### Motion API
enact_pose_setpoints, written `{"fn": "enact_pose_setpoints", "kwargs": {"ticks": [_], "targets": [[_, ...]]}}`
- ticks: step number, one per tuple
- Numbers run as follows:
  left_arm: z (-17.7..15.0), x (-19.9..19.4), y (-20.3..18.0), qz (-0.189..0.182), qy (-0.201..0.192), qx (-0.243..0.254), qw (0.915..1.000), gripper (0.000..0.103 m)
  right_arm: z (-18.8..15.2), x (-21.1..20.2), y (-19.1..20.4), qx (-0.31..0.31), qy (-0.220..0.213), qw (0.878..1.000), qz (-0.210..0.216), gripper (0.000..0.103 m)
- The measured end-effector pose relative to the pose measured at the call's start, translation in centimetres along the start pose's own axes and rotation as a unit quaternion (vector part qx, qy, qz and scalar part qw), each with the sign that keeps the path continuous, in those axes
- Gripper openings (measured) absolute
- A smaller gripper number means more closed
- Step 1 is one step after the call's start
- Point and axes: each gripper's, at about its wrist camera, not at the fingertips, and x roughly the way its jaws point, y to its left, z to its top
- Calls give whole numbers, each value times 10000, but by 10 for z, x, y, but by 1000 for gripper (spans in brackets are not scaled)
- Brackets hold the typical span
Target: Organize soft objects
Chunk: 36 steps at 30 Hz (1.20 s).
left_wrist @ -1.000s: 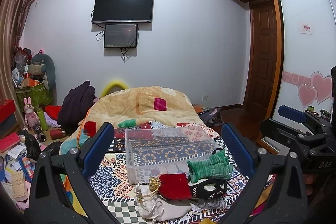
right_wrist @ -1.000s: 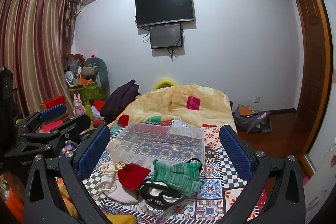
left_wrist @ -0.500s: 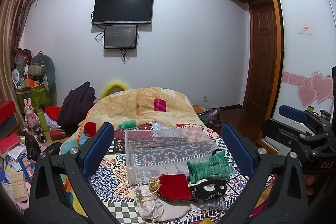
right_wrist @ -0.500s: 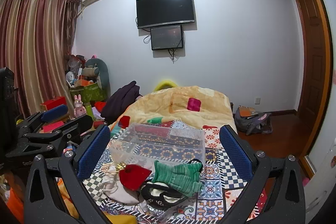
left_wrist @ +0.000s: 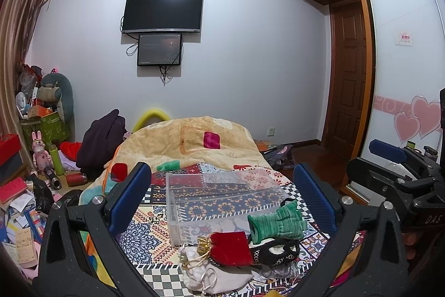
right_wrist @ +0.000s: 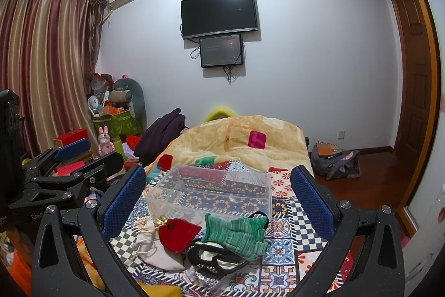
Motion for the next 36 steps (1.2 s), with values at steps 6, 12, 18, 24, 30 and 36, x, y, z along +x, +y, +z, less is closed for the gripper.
{"fn": "enact_pose_setpoints", "kwargs": {"ticks": [6,12,18,24,30,36], "targets": [[0,-1,1,-9,-5,-2,10000,103,0,0,0,0,4,10000,1,103],[-1,-2,2,-31,0,-30,10000,103,-1,0,0,8,4,10000,3,103],[-1,-1,3,-44,11,-6,10000,103,-2,1,0,32,20,10000,4,103],[-5,7,9,-106,196,-29,9997,103,-8,8,-6,82,124,9999,-19,103],[-20,30,24,-228,631,-224,9975,88,-22,27,-21,235,454,9985,-183,97],[-46,56,31,-436,1187,-382,9912,79,-41,51,-31,326,970,9946,-173,82]]}}
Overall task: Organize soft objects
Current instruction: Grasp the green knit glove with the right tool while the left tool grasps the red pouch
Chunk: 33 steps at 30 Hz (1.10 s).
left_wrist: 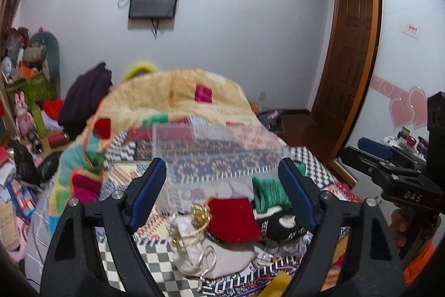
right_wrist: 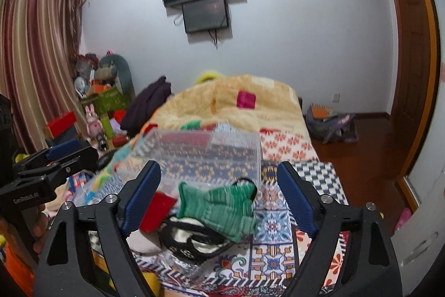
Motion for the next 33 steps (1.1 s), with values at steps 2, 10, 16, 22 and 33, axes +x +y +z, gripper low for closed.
{"fn": "enact_pose_setpoints", "kwargs": {"ticks": [2,10,16,22,33], "targets": [[-8,12,-1,-44,196,21,9998,76,-4,8,-3,-1,170,9999,15,79],[-37,51,0,-69,806,102,9967,72,-26,41,-13,117,801,9967,53,79],[-50,75,9,-80,1137,9,9935,54,-34,60,-19,255,1140,9931,108,79],[-56,82,15,-81,1210,-13,9926,31,-38,73,-18,290,1329,9904,228,52],[-45,60,16,-48,838,95,9964,6,-32,63,-15,179,1092,9929,446,17]]}}
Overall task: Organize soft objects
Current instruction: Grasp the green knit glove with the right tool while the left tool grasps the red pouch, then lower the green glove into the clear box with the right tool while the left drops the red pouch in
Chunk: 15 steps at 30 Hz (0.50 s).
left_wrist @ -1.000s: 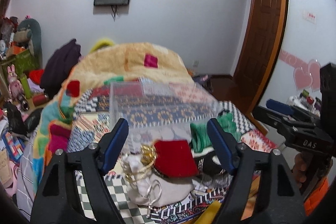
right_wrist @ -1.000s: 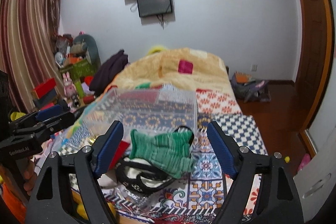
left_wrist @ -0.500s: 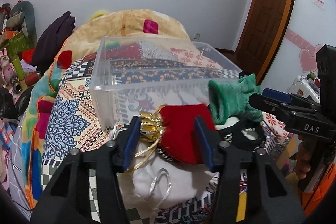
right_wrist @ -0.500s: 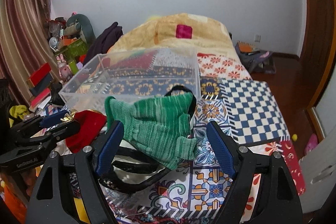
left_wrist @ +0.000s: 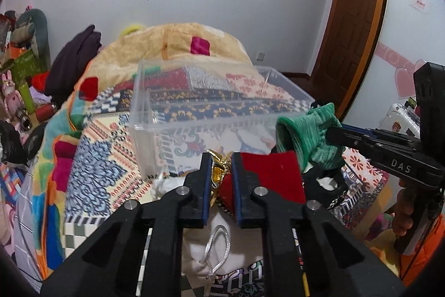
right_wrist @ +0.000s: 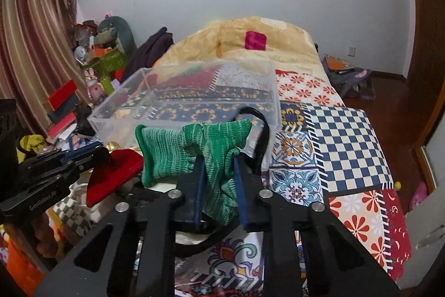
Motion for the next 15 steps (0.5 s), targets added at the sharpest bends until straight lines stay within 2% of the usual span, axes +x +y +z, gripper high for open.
{"fn": "enact_pose_setpoints", "kwargs": {"ticks": [7,15], "targets": [[14,-29,0,6,-380,-7,9993,5,9,-20,5,-76,-359,9992,139,15],[45,-47,3,239,-822,-3,9963,5,31,-38,5,6,-818,9966,-4,15]]}}
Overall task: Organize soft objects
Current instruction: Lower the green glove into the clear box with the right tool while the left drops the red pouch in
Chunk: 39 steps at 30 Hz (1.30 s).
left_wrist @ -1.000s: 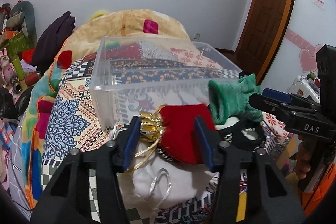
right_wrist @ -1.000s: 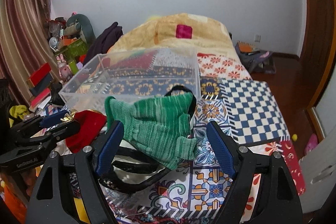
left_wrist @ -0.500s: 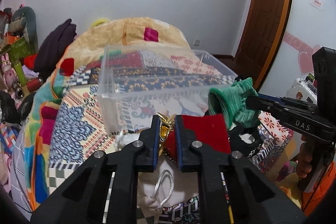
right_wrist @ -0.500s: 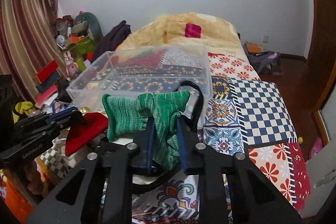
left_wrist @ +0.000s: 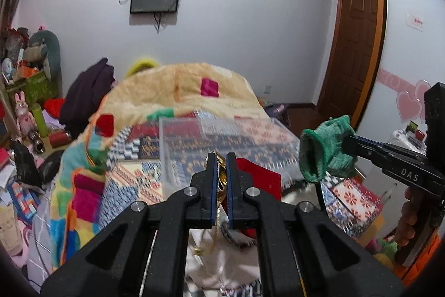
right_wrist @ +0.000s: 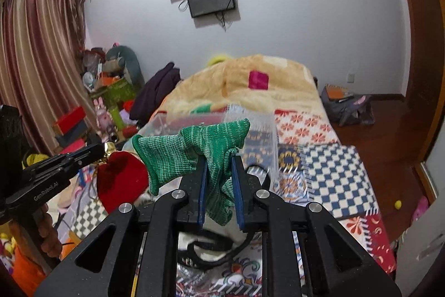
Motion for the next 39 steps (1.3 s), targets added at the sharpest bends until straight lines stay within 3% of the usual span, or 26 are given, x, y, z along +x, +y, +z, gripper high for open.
{"fn": "enact_pose_setpoints", "kwargs": {"ticks": [12,23,35,39], "targets": [[36,44,15,451,-32,-10,9990,5,36,35,2,-87,-51,9997,-215,15],[28,109,23,788,610,46,9950,5,27,92,-2,-85,724,9969,-292,15],[13,138,6,489,1282,455,9895,5,13,125,8,-377,1501,9877,-206,19],[12,137,4,398,1339,462,9891,14,11,124,8,-429,1574,9863,-228,22]]}}
